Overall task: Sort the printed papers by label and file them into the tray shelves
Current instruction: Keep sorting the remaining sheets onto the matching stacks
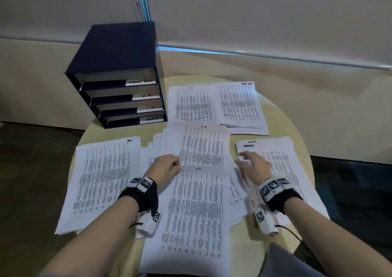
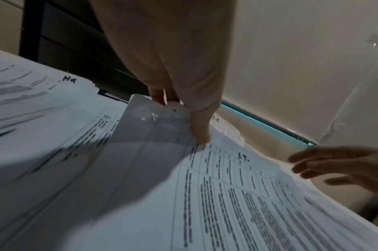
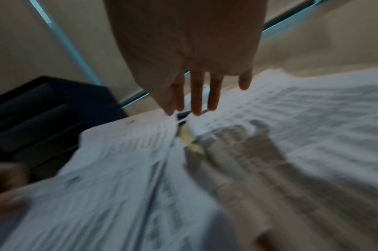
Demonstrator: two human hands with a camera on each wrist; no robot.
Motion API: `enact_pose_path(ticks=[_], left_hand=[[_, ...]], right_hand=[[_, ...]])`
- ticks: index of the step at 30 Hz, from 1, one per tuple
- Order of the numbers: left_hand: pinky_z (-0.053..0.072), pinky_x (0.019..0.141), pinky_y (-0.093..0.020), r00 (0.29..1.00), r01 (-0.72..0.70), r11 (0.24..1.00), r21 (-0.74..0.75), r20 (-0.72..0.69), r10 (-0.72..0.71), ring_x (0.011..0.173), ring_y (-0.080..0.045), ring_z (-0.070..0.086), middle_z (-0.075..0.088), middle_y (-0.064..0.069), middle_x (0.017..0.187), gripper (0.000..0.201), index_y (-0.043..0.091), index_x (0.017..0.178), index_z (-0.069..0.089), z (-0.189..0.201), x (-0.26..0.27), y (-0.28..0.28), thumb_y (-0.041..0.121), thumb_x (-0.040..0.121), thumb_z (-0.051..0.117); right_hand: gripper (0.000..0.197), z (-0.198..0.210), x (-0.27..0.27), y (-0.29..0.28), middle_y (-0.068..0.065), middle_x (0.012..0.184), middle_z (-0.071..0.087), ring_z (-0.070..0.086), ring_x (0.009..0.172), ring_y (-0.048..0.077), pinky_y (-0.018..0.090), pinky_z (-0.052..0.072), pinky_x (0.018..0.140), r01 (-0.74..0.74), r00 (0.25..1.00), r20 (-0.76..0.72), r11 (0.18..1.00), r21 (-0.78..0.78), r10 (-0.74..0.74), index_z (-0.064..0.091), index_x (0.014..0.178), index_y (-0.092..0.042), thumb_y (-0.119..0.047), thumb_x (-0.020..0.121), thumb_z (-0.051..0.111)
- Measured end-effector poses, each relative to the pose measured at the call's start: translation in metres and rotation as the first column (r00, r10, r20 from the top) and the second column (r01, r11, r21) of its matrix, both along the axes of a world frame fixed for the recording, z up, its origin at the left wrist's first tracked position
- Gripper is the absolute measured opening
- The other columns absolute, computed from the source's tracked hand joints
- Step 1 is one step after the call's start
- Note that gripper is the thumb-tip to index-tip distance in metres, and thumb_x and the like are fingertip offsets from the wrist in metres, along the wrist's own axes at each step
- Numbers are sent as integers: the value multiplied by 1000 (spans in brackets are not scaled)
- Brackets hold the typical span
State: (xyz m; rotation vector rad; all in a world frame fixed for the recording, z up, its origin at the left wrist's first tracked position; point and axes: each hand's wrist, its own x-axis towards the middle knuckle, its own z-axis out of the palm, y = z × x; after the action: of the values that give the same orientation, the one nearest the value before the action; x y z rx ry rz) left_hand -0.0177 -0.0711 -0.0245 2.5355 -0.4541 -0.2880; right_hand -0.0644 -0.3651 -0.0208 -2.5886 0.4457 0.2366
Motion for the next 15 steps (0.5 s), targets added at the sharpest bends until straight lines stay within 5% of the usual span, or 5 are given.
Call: enact_pose_path(ticks=[2,5,11,15], left_hand=[[45,59,-33,998,10,1000,-14,-66,-11,67,-19,55,60,1,71,24,17,70,54,0,7,3,29,88,62],[46,66,-36,994,-40,996,-74,-104,32,71,-22,57,61,-2,70,27,14,68,54,5,11,7,31,85,67],[32,60,-28,980,-74,997,29,-185,78,74,-15,47,55,3,78,31,15,84,57,13,12,16,38,77,77],[36,77,-26,966,3,983,184,-255,45,94,-18,50,58,-5,106,33,11,110,59,9,17,32,14,80,72]], right_hand=[[28,2,0,32,-8,104,63,61,83,6,23,53,71,-102,993,-35,978,185,110,57,118,-25,-34,91,55],[18,5,-3,56,-1,93,61,57,65,3,5,37,43,-109,992,-37,955,277,124,61,108,-12,-19,92,55],[13,15,-2,61,-3,70,54,48,54,5,6,32,36,-80,994,96,951,297,54,51,96,-14,-6,88,57],[9,16,-5,53,-1,69,57,52,54,8,8,34,37,-142,988,89,956,256,123,49,89,-16,-9,90,56]])
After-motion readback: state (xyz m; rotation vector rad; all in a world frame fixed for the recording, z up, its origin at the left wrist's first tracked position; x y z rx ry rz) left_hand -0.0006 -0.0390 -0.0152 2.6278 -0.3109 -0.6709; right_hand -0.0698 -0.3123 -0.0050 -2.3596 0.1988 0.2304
